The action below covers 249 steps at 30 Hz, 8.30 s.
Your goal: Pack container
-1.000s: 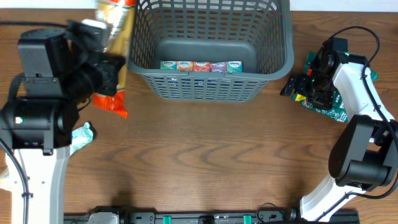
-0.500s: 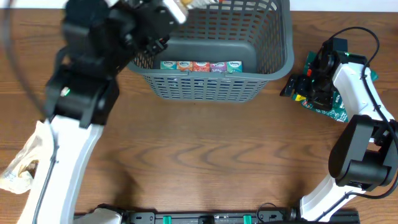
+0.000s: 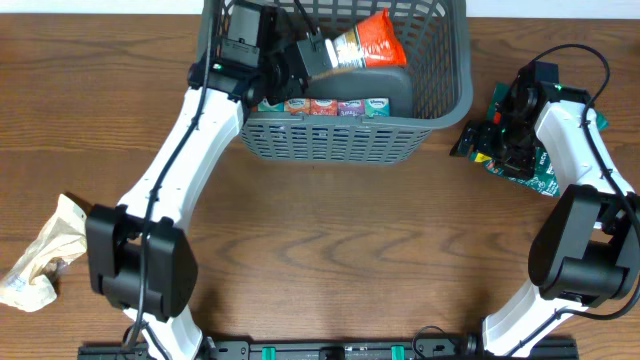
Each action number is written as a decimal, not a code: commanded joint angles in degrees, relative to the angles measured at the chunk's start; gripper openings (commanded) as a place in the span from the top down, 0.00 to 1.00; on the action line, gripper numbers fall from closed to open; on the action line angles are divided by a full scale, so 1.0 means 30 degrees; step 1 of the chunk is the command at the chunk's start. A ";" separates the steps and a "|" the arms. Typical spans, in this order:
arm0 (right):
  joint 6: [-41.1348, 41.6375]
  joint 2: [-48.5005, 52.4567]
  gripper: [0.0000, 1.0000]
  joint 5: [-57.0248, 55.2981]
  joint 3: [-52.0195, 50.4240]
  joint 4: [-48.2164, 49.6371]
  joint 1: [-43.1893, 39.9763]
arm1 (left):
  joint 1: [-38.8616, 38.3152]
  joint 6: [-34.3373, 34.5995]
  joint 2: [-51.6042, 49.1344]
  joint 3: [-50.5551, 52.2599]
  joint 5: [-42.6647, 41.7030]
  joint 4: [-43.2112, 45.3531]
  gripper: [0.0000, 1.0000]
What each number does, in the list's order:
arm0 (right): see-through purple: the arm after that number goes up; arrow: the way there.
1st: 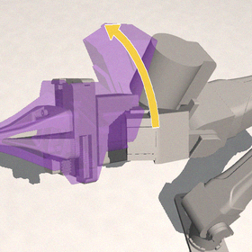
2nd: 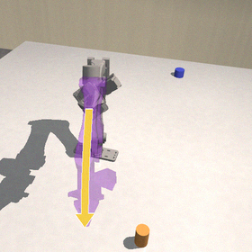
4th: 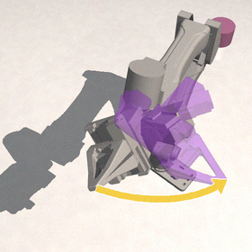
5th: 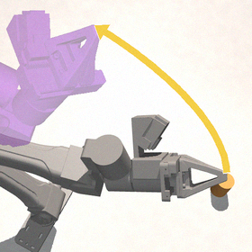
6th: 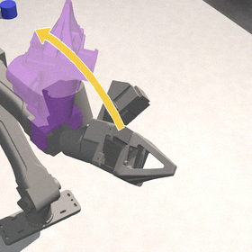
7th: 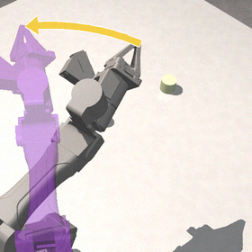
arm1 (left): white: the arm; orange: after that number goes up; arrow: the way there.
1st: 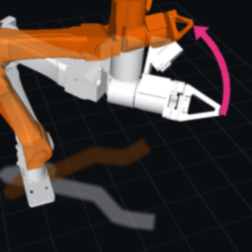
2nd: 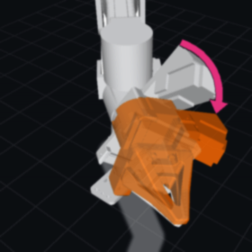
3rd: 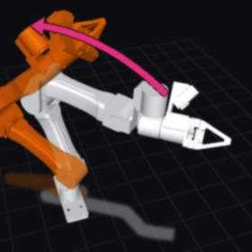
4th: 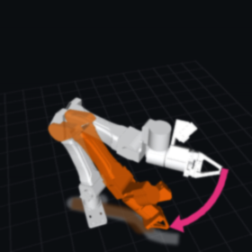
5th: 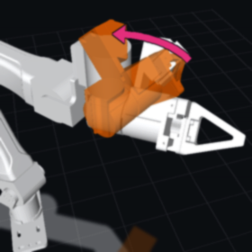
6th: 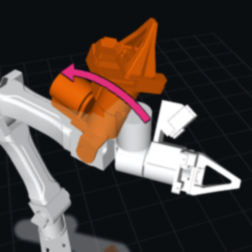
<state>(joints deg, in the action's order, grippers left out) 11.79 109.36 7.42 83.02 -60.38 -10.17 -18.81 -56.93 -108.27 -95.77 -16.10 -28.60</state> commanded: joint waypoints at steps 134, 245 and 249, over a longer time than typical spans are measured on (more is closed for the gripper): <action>-1.9445 -0.6972 0.99 0.2193 1.0433 0.6091 0.4619 | 0.9785 1.8418 0.8284 0.4699 0.2018 -0.7300 0.01; 0.6994 -0.9020 0.01 -0.2412 -1.1242 0.3060 -0.8765 | 1.4207 1.8928 0.8553 0.4707 0.2011 -0.8167 0.01; 0.7002 -0.8451 0.01 -0.2907 -1.1242 0.3359 -0.9012 | 1.4207 1.8935 0.8553 0.4707 0.2018 -0.8174 0.01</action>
<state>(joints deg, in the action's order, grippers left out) 31.68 82.89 0.23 49.39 -50.63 -35.99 23.53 -0.21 -83.46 -81.43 -10.15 -52.80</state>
